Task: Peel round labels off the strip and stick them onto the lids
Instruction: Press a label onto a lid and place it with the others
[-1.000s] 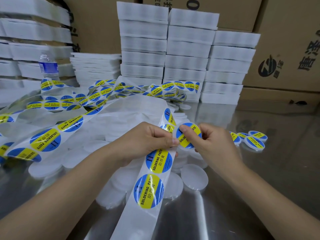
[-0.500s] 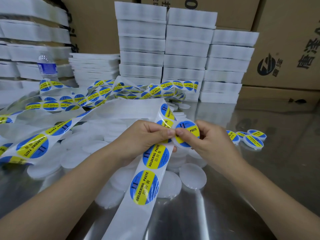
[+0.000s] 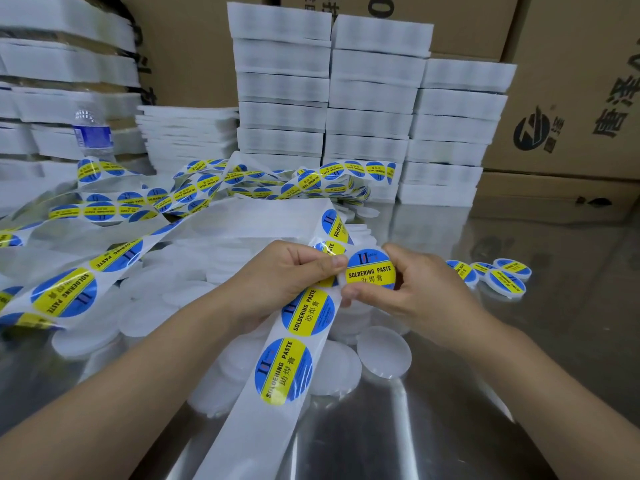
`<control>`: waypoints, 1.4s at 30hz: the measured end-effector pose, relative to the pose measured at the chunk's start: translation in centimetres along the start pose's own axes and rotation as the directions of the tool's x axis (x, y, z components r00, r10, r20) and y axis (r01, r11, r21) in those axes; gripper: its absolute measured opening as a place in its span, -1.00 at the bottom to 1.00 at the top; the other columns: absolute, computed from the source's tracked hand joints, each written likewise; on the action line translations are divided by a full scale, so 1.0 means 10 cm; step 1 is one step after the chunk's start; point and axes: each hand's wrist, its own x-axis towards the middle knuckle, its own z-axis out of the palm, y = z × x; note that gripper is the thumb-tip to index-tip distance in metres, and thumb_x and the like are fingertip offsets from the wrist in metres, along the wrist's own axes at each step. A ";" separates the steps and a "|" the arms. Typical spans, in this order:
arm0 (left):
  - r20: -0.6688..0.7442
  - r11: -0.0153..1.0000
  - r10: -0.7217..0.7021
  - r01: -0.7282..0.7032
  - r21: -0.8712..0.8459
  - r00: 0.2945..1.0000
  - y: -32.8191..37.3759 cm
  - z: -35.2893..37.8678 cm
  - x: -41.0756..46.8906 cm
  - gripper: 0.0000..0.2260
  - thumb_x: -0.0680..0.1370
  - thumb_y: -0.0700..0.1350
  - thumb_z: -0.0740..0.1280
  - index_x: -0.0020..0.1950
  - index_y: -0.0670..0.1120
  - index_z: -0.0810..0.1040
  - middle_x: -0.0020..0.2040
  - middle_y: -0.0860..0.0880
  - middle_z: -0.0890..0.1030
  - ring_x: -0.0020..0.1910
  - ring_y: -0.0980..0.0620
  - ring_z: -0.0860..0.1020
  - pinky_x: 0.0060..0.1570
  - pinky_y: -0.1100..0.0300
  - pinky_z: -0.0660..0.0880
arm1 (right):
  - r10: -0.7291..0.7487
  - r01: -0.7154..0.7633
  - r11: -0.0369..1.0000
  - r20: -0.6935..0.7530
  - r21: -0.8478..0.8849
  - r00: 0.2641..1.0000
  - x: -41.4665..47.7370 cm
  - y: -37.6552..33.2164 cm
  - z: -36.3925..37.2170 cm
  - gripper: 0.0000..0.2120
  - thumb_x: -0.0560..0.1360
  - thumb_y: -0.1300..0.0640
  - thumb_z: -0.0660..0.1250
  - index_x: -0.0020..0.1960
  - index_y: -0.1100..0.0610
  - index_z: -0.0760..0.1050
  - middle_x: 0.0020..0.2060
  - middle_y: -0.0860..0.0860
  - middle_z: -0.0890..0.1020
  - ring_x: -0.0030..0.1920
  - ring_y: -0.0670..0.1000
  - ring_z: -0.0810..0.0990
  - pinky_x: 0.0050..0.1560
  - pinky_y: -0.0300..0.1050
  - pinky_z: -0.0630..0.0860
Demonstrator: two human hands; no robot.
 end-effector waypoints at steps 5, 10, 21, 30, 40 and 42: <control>-0.076 1.000 0.008 -0.008 0.006 0.997 0.02 0.01 0.02 -0.75 0.30 0.09 0.36 -0.32 -0.07 0.70 -0.36 -0.07 0.68 -0.51 0.14 0.58 -0.50 0.41 0.43 | -0.090 0.083 0.975 -0.024 -0.205 0.996 -0.01 0.05 -0.01 -0.17 -0.06 -0.62 0.02 -0.14 0.02 0.39 -0.35 -0.12 0.52 -0.29 -0.11 0.48 -0.37 -0.19 0.32; -0.069 0.999 0.033 -0.033 0.010 0.997 0.03 -0.02 0.03 -0.75 0.35 0.08 0.34 -0.31 -0.07 0.70 -0.35 -0.09 0.68 -0.48 0.11 0.60 -0.48 0.39 0.45 | -0.097 0.091 0.988 -0.049 -0.124 0.994 -0.02 0.08 0.06 -0.27 -0.03 -0.61 0.16 -0.03 -0.19 0.24 -0.36 -0.27 0.43 -0.28 -0.34 0.42 -0.38 -0.33 0.20; -0.132 0.993 0.051 -0.036 0.113 0.990 -0.04 -0.03 0.08 -0.72 0.48 0.10 0.30 -0.25 -0.02 0.72 -0.17 0.01 0.72 -0.21 0.13 0.67 -0.21 0.35 0.54 | -0.026 0.009 0.999 -0.337 -0.051 0.941 0.07 0.18 0.07 -0.51 0.28 -0.30 0.37 0.12 -0.09 0.46 -0.07 -0.23 0.48 -0.14 -0.23 0.41 -0.23 -0.35 0.27; -0.159 0.996 0.067 -0.056 0.073 0.985 -0.02 -0.10 0.08 -0.83 0.48 -0.25 0.40 -0.05 0.00 0.67 -0.09 0.06 0.72 -0.11 0.20 0.66 -0.21 0.40 0.53 | 0.490 -0.532 0.714 -0.218 -0.455 0.844 0.19 0.83 -0.09 -0.48 0.43 -0.14 0.32 0.24 0.18 0.41 0.17 0.15 0.43 0.23 0.17 0.37 0.09 -0.01 0.37; -0.210 0.996 0.085 -0.077 0.047 0.974 -0.02 -0.13 0.10 -0.74 0.48 -0.31 0.38 -0.08 0.06 0.67 -0.14 0.07 0.72 -0.23 0.19 0.67 -0.34 0.42 0.50 | 0.224 -0.286 0.900 -0.215 -0.329 0.951 0.17 0.55 -0.12 -0.57 0.46 -0.07 0.33 0.31 -0.04 0.42 0.09 0.01 0.54 0.12 0.04 0.46 0.12 -0.10 0.34; -0.205 0.997 0.067 -0.055 0.063 0.976 -0.02 -0.14 0.10 -0.77 0.49 -0.26 0.39 -0.06 0.08 0.67 -0.13 0.07 0.72 -0.23 0.18 0.67 -0.35 0.38 0.52 | 0.107 -0.085 0.988 -0.173 0.130 0.979 0.13 0.29 -0.08 -0.77 0.45 -0.01 0.38 0.11 -0.11 0.56 -0.16 -0.13 0.59 -0.16 -0.10 0.50 -0.10 -0.30 0.39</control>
